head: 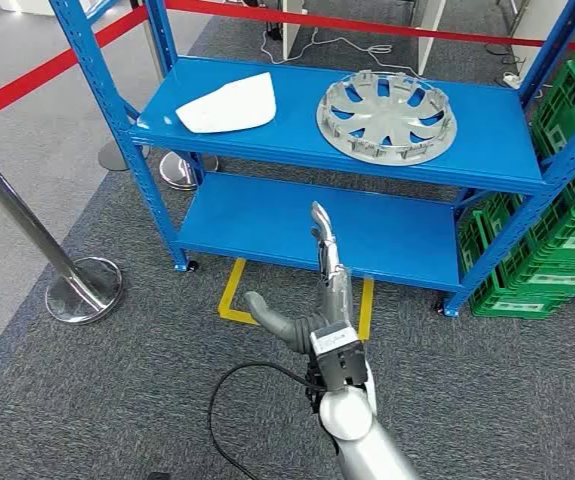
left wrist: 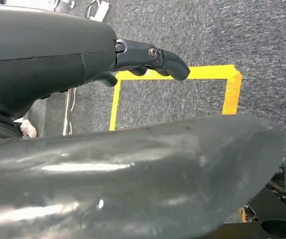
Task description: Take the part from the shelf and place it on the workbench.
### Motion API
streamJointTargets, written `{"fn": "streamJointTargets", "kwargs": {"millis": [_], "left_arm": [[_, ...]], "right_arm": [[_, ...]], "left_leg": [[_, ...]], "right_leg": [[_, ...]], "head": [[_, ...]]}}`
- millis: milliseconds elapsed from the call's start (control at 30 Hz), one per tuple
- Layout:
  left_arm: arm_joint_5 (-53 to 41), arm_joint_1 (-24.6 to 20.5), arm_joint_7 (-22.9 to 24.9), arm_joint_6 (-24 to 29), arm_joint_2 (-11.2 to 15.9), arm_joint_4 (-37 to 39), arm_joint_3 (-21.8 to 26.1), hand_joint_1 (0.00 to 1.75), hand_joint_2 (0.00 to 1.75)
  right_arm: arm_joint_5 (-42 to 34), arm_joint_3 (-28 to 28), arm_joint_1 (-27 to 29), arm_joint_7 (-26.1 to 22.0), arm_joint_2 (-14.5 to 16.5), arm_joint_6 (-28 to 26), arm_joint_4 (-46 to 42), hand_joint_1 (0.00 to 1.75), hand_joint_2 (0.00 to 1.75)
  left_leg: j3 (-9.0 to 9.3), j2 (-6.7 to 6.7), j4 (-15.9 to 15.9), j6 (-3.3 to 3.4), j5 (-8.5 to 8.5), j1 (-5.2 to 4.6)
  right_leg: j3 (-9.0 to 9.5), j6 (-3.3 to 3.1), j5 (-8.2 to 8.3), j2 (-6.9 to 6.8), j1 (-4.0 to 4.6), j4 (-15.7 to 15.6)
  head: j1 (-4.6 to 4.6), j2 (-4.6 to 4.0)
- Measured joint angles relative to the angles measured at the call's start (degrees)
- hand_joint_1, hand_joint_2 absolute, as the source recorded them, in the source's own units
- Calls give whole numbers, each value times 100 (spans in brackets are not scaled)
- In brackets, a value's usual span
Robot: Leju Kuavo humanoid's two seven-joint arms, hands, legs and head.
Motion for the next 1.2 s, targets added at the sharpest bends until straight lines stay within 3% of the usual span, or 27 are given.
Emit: {"fn": "streamJointTargets", "kwargs": {"millis": [300, 567, 967, 1200], "left_arm": [[-35, -4, -25, 12, 8, -1, 117, 0, 0], [-75, -13, -66, 37, -8, -2, 273, 0, 0], [-162, -22, -66, 27, -1, -4, 396, 0, 0], [-190, -23, -68, 16, 9, -8, 405, 0, 0]], "right_arm": [[-184, 415, 109, -15, -120, 86, -461, 0, 175], [998, 559, 132, 71, -201, -1475, -585, 0, 175], [1269, 555, 220, 15, -231, -1517, -577, 0, 175], [1223, 518, 267, -99, -231, -1519, -592, 0, 175]], "left_leg": [[0, 0, 0, 0, 0, 1], [1, 0, 0, 0, 0, 0], [0, 0, 3, 13, -9, -21], [12, -2, -22, 98, -16, -64]], "right_leg": [[-2, -1, -1, 1, 1, 0], [-1, 0, -1, 2, 0, 0], [1, 11, 0, 1, -18, -5], [8, 96, 0, 1, -77, -29]], "head": [[-1, 1], [0, 0], [-1, 0], [-3, 1]]}}
